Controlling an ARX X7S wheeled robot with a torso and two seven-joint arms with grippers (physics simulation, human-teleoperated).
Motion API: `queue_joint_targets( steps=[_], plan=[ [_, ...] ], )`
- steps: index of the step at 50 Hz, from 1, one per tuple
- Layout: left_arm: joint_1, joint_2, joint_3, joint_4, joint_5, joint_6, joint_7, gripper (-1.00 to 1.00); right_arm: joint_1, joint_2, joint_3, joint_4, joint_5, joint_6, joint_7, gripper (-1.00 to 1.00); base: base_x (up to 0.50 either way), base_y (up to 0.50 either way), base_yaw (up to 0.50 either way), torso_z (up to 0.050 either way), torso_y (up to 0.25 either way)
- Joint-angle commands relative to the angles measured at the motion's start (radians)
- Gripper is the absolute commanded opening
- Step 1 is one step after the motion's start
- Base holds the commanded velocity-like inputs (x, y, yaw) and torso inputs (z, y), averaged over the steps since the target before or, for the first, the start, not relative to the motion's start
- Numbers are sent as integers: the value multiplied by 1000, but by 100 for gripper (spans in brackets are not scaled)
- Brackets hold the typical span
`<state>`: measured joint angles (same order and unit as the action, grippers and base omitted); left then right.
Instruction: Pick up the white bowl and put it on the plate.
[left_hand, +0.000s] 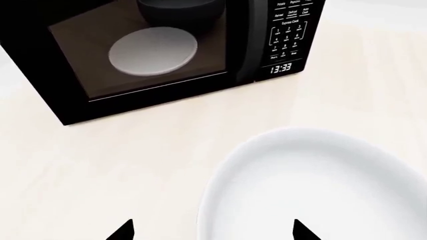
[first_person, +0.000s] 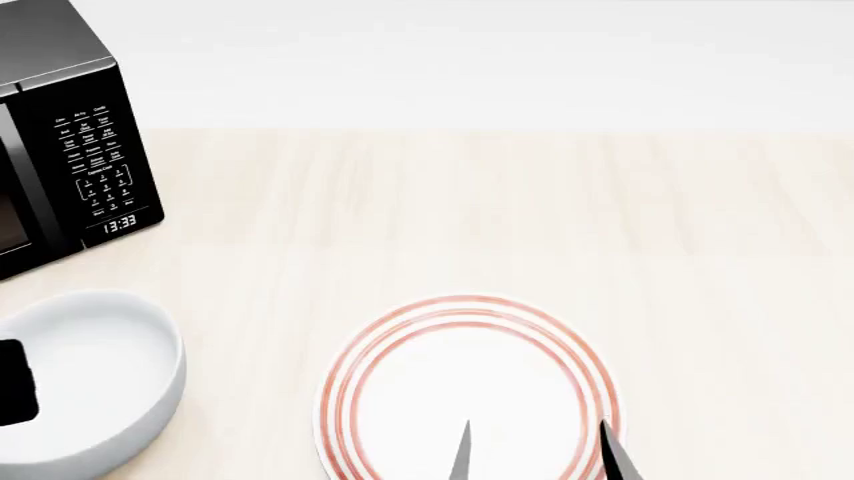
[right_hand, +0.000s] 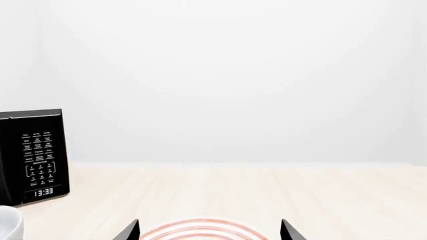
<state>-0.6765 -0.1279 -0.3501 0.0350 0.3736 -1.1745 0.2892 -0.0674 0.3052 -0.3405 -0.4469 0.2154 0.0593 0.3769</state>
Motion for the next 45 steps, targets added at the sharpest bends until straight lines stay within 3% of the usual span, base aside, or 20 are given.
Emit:
queue_joint_targets(
  steps=[1,45],
  plan=[
    [-4,19,-15,-26,-1,24,16,100,4,-16,18,6,-19,-1,-22,100,0,0,0,0,0],
    [-14,10,-39,-184,-58,147,-58,100,10,-3,4,6,-6,-4,-11,100,0,0,0,0,0]
  ],
)
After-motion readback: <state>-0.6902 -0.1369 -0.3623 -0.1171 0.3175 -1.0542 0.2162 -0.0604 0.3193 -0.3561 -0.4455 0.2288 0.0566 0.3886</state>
